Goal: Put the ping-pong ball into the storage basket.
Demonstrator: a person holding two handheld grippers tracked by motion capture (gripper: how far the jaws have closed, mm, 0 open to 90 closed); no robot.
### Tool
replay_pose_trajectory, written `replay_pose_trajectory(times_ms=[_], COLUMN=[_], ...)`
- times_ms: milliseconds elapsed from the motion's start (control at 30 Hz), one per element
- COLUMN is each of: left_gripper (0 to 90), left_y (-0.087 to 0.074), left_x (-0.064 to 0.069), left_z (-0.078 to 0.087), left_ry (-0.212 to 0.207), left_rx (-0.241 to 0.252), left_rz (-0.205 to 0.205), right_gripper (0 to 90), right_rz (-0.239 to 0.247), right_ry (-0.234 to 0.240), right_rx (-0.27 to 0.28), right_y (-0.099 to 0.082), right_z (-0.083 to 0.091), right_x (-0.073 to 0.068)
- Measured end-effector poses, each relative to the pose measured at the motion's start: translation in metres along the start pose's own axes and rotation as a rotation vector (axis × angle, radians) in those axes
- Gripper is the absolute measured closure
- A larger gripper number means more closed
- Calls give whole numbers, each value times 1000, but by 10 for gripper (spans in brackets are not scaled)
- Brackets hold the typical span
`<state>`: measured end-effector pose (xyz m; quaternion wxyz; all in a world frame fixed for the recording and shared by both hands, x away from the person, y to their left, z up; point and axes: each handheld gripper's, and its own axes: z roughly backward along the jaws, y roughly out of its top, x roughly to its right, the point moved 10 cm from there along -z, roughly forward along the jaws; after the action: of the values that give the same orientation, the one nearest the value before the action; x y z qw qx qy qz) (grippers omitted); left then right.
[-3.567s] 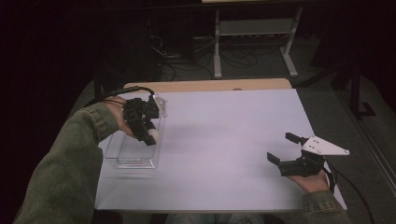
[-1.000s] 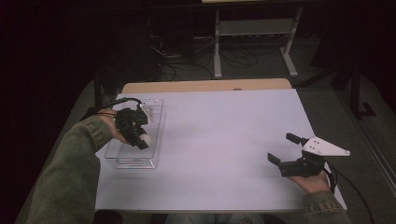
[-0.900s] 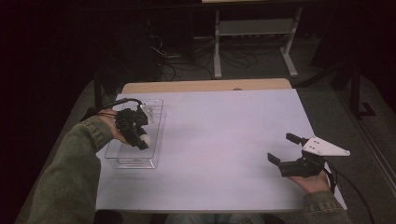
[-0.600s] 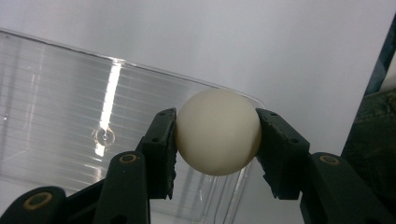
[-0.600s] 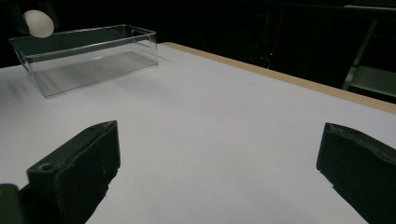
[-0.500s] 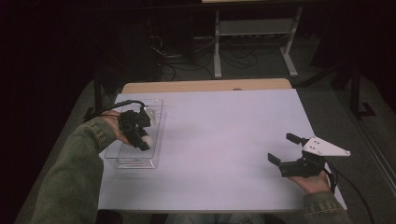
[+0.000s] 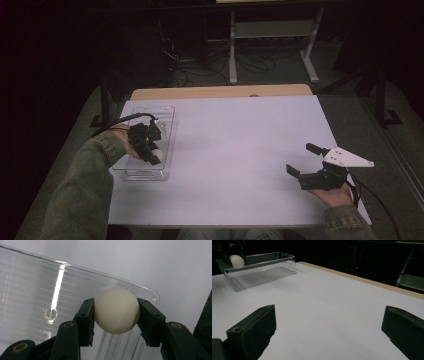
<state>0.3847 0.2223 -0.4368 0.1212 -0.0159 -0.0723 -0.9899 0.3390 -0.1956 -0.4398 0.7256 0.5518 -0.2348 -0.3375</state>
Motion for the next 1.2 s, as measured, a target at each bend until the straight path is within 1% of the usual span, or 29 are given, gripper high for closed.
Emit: replay_pose_trajectory(times_ms=[133,167,267,333,400,500,700,733,767,867,1067,1167,1200], left_gripper=[510,510,510,510,510,510,510,510,510,510,509,509,509], left_y=[1,-2,-3,-6,-6,-5,-10,-11,-11,-10,-11,-11,-11], left_x=[-1,-2,-3,-5,-6,-7,-10,-10,-10,-11,-14,-13,-13], left_z=[-5,-10,-14,-18,-19,-22,-33,-34,-35,-36,-39,-41,-42], left_ry=[-11,-12,-16,-13,-12,-20,-31,-31,-31,-35,-26,-33,-35], left_rx=[9,-1,-4,-17,-20,-3,-7,-14,-22,-20,-33,-42,-44], left_rz=[8,12,15,16,14,23,38,41,36,34,40,36,42], right_gripper=[0,0,0,0,0,0,0,0,0,0,0,0,0], right_rz=[0,1,1,-1,-1,2,2,2,-1,2,3,0,-1], right_ry=[-1,-1,-1,2,3,5,4,3,3,3,3,2,1], right_rx=[-2,1,1,-3,-5,-8,-6,-6,-8,-6,-5,-6,-6], right_y=[0,0,0,-1,-1,-1,-1,-1,-1,-1,-1,-1,-1], right_z=[0,1,1,0,0,-1,0,0,0,0,0,1,1], right_x=[0,0,0,0,0,-1,-1,-1,-1,-1,-1,-1,0])
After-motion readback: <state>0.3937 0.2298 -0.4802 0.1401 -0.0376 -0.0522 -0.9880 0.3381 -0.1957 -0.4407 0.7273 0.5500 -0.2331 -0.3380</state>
